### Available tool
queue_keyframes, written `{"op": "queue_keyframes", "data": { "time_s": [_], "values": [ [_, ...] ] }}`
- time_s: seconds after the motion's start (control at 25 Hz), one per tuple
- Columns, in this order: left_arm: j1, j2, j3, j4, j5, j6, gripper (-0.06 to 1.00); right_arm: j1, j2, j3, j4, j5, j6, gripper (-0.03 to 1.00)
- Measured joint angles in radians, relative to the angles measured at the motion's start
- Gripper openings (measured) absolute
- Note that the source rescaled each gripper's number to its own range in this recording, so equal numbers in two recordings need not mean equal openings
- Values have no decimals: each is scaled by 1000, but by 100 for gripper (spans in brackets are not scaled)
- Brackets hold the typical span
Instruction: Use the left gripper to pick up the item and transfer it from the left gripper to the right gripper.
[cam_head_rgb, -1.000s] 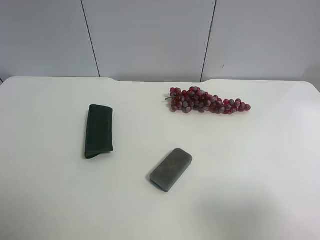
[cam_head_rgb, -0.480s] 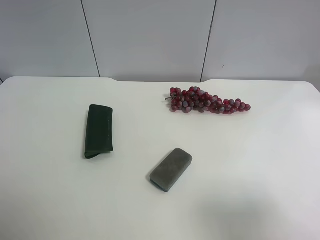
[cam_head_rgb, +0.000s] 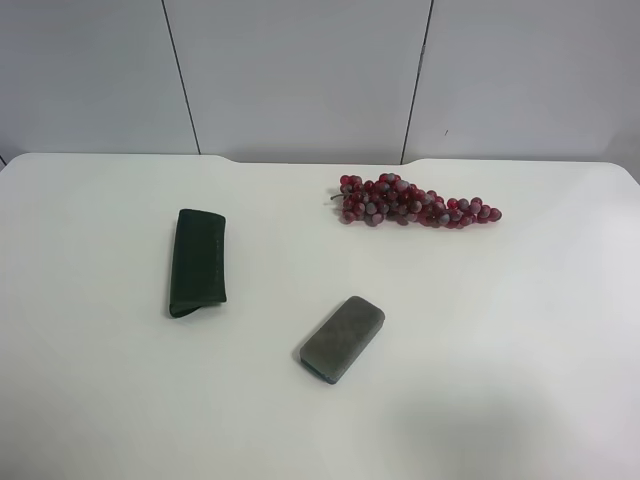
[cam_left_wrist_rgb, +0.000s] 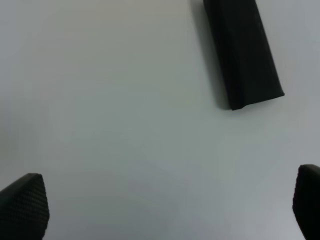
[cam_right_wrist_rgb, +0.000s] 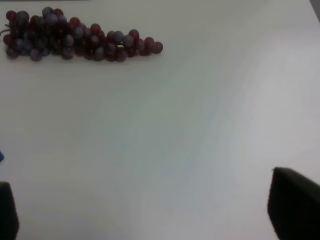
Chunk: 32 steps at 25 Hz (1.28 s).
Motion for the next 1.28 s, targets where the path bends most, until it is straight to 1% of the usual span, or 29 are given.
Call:
{"op": "queue_keyframes", "data": {
  "time_s": [0.16,0.36,0.52,0.64,0.84,0.92,1.0,1.12,1.28],
  "values": [
    [-40,162,-63,23,19,-70,100,0,0,0,0,0,0,100],
    [-107,366,-84,41,8,-186,100,0,0,0,0,0,0,100],
    [-187,493,-86,58,-49,-286,100,0,0,0,0,0,0,100],
    [-241,576,-86,63,-110,-349,100,0,0,0,0,0,0,100],
    [-319,709,-86,63,-210,-428,100,0,0,0,0,0,0,100],
    [-336,755,-86,48,-252,-451,100,0,0,0,0,0,0,100],
    [-341,798,-86,13,-280,-461,100,0,0,0,0,0,0,100],
    [-341,859,-86,-27,-317,-466,100,0,0,0,0,0,0,100],
    [-341,917,-86,-60,-369,-467,100,0,0,0,0,0,0,100]
  ]
}}
